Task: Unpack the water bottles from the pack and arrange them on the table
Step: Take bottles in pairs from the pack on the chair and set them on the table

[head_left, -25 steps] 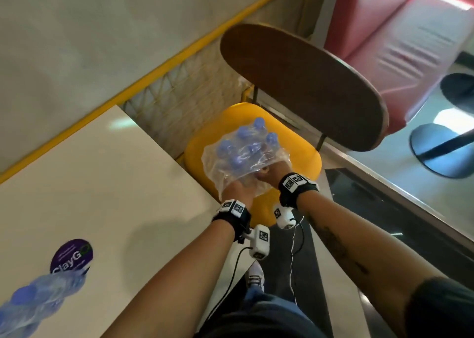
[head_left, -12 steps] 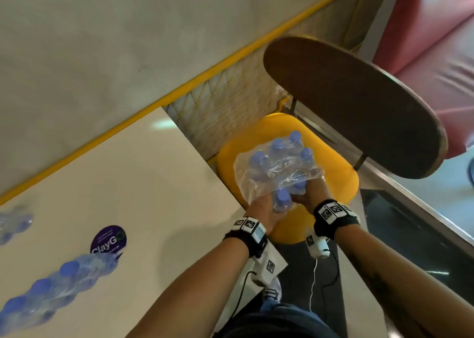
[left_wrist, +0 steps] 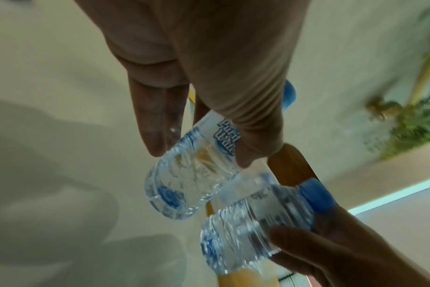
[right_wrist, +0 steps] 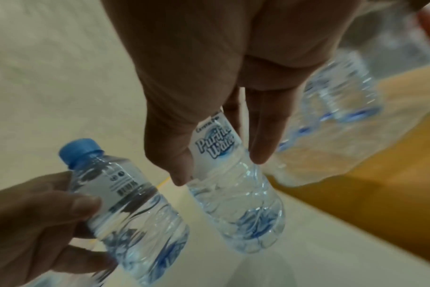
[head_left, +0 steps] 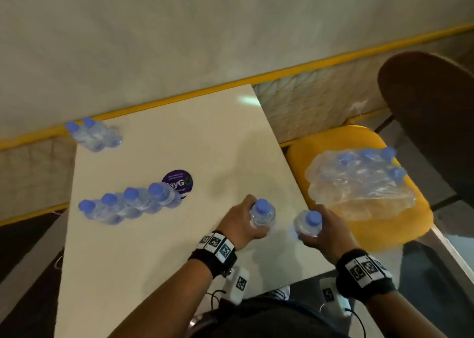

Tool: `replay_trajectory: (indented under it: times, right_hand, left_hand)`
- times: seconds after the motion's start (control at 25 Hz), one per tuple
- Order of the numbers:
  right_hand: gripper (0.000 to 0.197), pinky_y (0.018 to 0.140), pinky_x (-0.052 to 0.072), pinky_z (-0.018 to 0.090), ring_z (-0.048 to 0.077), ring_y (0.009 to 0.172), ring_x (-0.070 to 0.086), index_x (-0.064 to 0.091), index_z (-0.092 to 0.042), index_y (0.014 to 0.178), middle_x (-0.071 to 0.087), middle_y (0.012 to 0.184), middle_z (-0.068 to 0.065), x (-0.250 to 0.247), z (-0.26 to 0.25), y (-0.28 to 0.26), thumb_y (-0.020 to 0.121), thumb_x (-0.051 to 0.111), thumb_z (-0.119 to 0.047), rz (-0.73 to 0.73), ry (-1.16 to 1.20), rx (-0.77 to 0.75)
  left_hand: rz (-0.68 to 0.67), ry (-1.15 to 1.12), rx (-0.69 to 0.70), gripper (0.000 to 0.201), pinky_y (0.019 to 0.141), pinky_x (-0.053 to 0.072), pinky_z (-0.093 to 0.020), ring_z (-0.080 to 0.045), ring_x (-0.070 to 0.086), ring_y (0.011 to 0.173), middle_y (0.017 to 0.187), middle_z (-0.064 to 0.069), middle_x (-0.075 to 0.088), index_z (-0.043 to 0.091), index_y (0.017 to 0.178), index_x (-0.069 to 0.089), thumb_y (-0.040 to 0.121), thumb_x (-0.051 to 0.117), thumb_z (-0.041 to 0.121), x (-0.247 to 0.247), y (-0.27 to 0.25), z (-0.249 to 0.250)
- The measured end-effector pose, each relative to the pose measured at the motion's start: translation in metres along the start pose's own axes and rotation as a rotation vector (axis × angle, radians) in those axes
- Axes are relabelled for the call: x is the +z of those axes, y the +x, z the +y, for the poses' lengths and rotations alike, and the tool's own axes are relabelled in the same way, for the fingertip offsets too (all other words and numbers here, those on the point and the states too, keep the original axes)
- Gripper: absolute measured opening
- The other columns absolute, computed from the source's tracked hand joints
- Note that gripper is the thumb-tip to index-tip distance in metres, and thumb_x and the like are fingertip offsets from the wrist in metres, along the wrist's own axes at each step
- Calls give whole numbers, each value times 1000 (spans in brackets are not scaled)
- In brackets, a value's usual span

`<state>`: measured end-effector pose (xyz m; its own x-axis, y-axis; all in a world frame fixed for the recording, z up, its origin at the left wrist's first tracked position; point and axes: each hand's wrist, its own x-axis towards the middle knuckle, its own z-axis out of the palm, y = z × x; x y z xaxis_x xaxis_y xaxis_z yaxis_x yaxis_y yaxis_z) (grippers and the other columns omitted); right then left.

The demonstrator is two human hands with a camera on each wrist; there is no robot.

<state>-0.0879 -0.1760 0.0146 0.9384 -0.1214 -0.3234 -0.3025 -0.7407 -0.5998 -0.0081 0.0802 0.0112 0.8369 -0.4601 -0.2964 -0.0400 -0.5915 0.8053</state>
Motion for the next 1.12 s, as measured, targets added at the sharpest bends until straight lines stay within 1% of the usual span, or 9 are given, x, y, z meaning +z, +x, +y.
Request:
replay_trajectory:
  times: [0.12,0.2,0.32,0.52,0.68,0.84,0.92,1.04,1.12]
  right_hand:
    - [49,65,48,35,18,75,56,46,-31,90,59,86,-7,24,-50,12,60,82,-42,-97,-17,-91]
    - [45,70,50,38,21,77,57,46,-28,89,59,87,-5,63,-102,28,61,79,-43,-187,-50,-181]
    - [46,73,50,41,27,81,57,48,-21,94,60,92,1,121,-184,46,62,79,-36,-311,-38,-298]
    - [49,78,52,44,26,87,58,48,-25,96,58,101,2,215,-279,64,60,79,-36,-411,-14,-395]
    - [55,81,45,37,26,97,54,48,-23,106,52,111,4,265,-321,75,63,83,-25,-391,-24,-389]
    - [61,95,45,41,29,112,51,49,-11,122,48,126,13,292,-346,84,71,81,-17,-368,-105,-348]
    - [63,96,47,41,29,113,52,48,-14,123,49,126,10,304,-349,89,70,80,-21,-360,-129,-314]
    - [61,89,51,38,27,106,59,54,-16,112,57,115,6,322,-348,99,62,82,-35,-331,-189,-274]
    - [62,92,50,38,25,108,59,54,-15,112,58,115,6,328,-346,103,62,82,-40,-323,-215,-289]
  left_hand:
    - [77,6,-75,53,75,59,-44,-19,69,83,95,4,71,32,104,48,65,81,46,-32,-20,-31]
    - [169,-38,-128,53,76,58,-45,-18,70,83,94,6,71,31,103,48,64,81,44,-69,-51,-68]
    - [309,-79,-218,54,78,58,-46,-19,70,85,95,7,70,30,101,49,61,84,43,-118,-101,-124]
    - [491,-125,-316,53,78,58,-54,-23,68,87,99,2,64,31,98,53,56,84,44,-187,-161,-202]
    - [548,-116,-350,47,78,59,-49,-21,69,85,100,3,66,32,97,54,61,83,37,-223,-176,-232]
    - [535,-119,-380,42,76,54,-37,-19,69,91,101,4,68,30,101,53,72,84,28,-236,-174,-246]
    - [532,-141,-383,42,75,53,-33,-15,68,93,103,5,68,30,103,54,75,85,24,-236,-171,-248]
    - [556,-152,-385,45,74,50,-29,-13,67,95,106,8,67,30,107,54,74,86,25,-239,-169,-251]
    - [551,-143,-380,47,77,50,-29,-15,68,98,108,7,67,30,108,55,74,86,25,-243,-169,-253]
